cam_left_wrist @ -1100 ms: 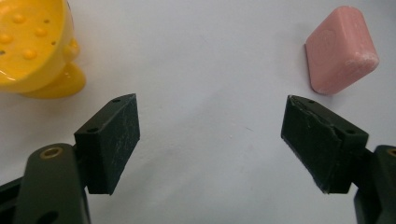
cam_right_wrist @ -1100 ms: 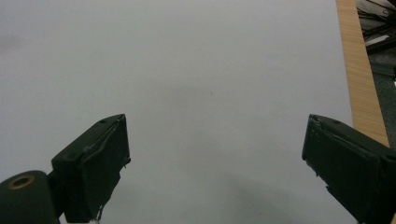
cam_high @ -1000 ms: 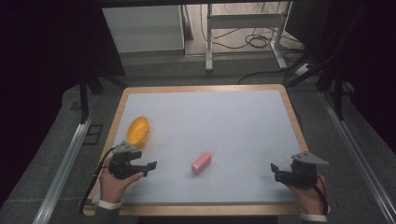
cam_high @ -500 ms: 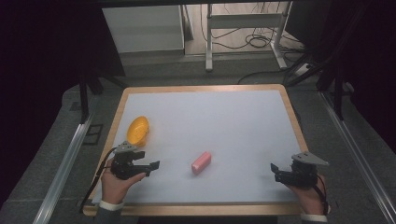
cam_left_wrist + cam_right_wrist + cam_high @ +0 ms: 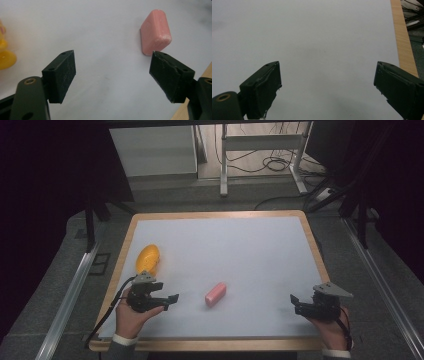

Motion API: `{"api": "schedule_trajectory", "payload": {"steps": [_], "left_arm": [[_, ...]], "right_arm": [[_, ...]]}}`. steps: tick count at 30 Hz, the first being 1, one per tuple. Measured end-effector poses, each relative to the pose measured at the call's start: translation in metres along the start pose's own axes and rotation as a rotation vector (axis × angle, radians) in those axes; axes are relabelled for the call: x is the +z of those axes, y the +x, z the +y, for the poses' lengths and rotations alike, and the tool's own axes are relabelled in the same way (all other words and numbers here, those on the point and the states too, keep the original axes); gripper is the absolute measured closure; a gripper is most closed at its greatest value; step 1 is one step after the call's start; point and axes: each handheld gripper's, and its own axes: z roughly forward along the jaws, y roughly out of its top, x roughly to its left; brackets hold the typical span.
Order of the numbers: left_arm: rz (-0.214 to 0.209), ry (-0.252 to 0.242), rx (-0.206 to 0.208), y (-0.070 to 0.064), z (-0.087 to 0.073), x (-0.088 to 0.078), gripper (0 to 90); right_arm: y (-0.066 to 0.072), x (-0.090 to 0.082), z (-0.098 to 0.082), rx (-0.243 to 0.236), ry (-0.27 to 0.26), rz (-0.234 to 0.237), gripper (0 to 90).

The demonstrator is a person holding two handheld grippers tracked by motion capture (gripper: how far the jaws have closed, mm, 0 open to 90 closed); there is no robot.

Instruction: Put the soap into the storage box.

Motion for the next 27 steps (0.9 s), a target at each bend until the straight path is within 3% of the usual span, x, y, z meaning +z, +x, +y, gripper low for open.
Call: {"api": "schedule_trajectory", "payload": {"steps": [27], "left_arm": [[-0.030,0.030,0.104,-0.032,0.036,0.016,21.3]], "right_arm": [[0.000,0.000,-0.001,-0.002,0.006,-0.015,7.0]]}}
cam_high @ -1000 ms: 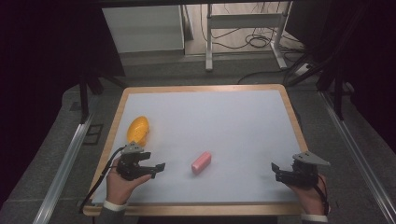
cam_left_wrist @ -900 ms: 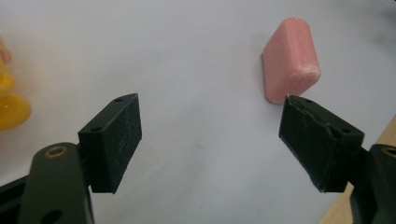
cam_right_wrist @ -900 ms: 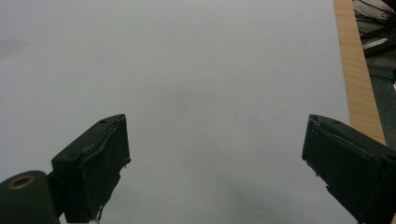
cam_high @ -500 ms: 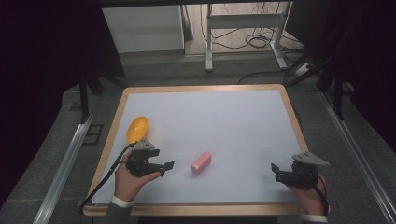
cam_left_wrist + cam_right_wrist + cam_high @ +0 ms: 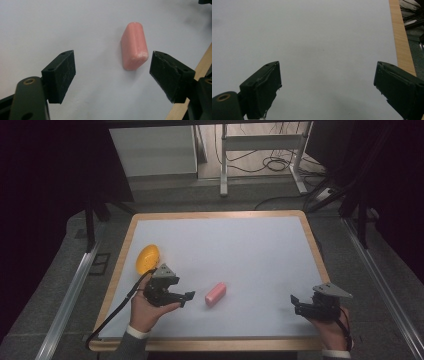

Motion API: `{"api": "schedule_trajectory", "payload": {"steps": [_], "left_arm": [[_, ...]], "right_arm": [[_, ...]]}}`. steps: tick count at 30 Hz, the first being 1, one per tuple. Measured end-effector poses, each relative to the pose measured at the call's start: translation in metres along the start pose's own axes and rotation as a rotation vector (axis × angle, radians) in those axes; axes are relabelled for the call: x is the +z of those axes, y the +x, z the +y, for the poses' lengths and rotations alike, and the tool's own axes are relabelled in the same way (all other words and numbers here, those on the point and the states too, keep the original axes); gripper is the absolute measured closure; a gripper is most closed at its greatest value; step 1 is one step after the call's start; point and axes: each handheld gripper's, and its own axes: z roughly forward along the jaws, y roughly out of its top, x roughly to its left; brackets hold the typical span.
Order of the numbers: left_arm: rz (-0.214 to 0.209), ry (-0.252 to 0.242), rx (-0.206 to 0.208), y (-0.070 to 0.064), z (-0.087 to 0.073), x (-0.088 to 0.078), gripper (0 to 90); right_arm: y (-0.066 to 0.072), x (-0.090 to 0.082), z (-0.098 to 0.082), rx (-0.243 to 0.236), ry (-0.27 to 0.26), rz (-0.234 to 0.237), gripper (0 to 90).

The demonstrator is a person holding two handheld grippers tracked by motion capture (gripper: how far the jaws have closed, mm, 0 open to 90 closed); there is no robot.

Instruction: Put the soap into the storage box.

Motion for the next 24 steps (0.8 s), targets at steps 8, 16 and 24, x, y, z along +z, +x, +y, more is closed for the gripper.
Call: {"api": "schedule_trajectory", "payload": {"steps": [8,16,24], "left_arm": [[-0.008,0.018,0.011,-0.005,0.004,0.009,21.0],[-0.016,0.033,0.044,-0.017,0.010,0.018,20.5],[-0.022,0.052,0.055,-0.021,0.014,0.027,20.2]], "right_arm": [[0.001,0.000,0.000,-0.005,-0.002,-0.010,7.1],[0.000,0.000,0.000,-0.009,0.005,-0.014,7.1],[-0.001,0.000,-0.001,-0.001,0.001,-0.020,7.2]]}}
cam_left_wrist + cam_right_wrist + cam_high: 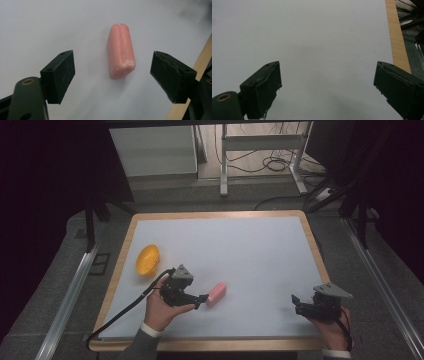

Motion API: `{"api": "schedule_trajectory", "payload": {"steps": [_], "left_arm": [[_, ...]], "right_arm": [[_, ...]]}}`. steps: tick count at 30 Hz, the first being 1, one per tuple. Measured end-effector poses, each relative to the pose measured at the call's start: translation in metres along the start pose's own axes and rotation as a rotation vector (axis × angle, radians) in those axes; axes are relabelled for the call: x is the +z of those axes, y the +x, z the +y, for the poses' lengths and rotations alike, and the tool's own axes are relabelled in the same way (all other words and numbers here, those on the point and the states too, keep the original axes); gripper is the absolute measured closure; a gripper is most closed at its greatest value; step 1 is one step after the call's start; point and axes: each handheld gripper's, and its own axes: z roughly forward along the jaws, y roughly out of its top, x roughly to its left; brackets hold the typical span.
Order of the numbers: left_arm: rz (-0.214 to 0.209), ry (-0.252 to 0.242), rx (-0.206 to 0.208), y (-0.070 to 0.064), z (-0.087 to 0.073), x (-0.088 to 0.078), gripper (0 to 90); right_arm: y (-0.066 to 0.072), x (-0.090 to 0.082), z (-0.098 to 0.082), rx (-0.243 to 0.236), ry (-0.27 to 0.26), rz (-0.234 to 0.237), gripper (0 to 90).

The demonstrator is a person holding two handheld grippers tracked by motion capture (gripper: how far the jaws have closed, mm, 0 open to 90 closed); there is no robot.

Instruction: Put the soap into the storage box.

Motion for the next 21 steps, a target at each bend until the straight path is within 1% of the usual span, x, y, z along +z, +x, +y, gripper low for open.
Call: {"api": "schedule_trajectory", "payload": {"steps": [3,5,7,11,16,17,18,19,21], "left_arm": [[0.004,-0.003,0.011,-0.004,0.003,0.001,20.2],[0.000,-0.012,0.007,-0.004,0.003,0.001,20.5],[0.007,-0.021,0.004,-0.004,0.003,0.001,20.7],[0.001,-0.002,-0.002,-0.005,0.003,0.006,20.5],[-0.009,-0.001,-0.005,-0.006,0.003,0.010,20.5],[-0.009,0.006,-0.004,-0.006,0.003,0.011,20.3],[-0.003,0.017,0.003,-0.007,0.004,0.012,20.2],[-0.006,0.026,0.014,-0.010,0.006,0.015,20.2],[-0.007,0.030,0.021,-0.012,0.007,0.017,20.2]], "right_arm": [[0.000,0.000,0.000,-0.002,0.002,-0.001,7.2],[0.001,0.000,0.000,-0.004,0.002,0.000,7.2],[0.001,0.001,0.000,-0.005,0.004,-0.001,7.2],[0.000,0.001,0.000,-0.002,0.003,-0.004,7.2],[0.000,0.001,-0.001,-0.001,0.004,-0.006,7.3],[0.000,0.002,-0.001,-0.002,0.005,-0.004,7.3],[0.000,0.002,-0.001,-0.002,0.007,-0.004,7.3],[0.001,0.002,-0.001,-0.003,0.009,-0.006,7.3],[0.001,0.003,-0.001,-0.004,0.011,-0.005,7.3]]}}
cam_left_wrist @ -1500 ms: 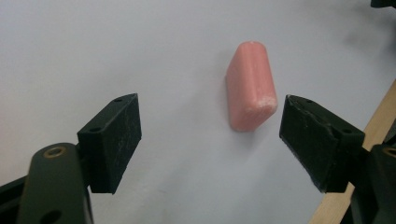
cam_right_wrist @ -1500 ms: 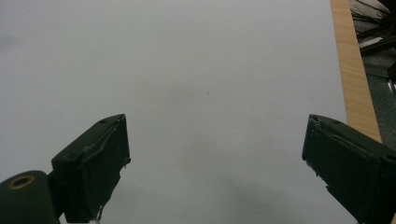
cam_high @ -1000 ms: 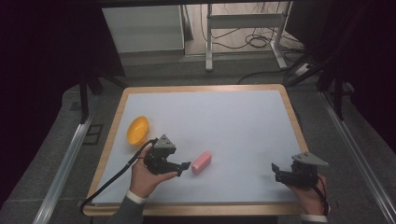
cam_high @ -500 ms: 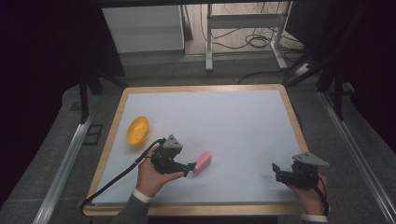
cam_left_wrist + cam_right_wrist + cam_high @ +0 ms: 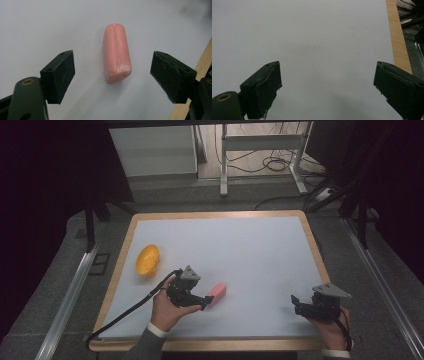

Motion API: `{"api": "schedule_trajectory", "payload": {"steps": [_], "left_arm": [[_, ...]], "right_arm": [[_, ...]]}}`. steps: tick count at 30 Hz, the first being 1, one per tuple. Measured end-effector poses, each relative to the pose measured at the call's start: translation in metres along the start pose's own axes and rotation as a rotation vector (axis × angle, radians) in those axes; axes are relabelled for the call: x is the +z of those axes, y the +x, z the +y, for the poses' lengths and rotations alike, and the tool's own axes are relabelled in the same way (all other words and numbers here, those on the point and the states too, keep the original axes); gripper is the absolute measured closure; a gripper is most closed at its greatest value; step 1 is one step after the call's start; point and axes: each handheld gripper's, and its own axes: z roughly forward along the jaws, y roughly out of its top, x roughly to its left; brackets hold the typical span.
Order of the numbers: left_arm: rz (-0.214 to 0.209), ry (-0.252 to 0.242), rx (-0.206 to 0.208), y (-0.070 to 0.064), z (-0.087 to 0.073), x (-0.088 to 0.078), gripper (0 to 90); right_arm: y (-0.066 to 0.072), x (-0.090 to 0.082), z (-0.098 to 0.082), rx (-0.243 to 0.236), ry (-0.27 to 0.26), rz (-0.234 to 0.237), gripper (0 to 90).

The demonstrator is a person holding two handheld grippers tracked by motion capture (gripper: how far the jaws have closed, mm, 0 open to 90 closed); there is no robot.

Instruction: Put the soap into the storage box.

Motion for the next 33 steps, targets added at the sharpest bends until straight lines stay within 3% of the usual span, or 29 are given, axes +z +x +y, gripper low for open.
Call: {"api": "schedule_trajectory", "payload": {"steps": [11,15,21,33], "left_arm": [[0.014,0.036,-0.029,0.000,0.003,0.020,20.7],[0.017,0.052,0.002,-0.008,0.007,0.026,20.7],[0.009,0.049,-0.040,-0.007,0.009,0.040,22.2],[0.014,0.086,-0.061,-0.002,0.006,0.064,24.4]], "right_arm": [[-0.001,0.002,-0.001,0.000,0.007,-0.003,7.3],[0.000,0.003,-0.001,-0.003,0.009,-0.002,7.3],[-0.001,0.003,-0.001,-0.001,0.009,-0.005,7.3],[-0.003,0.004,-0.003,0.002,0.016,-0.008,7.3]]}}
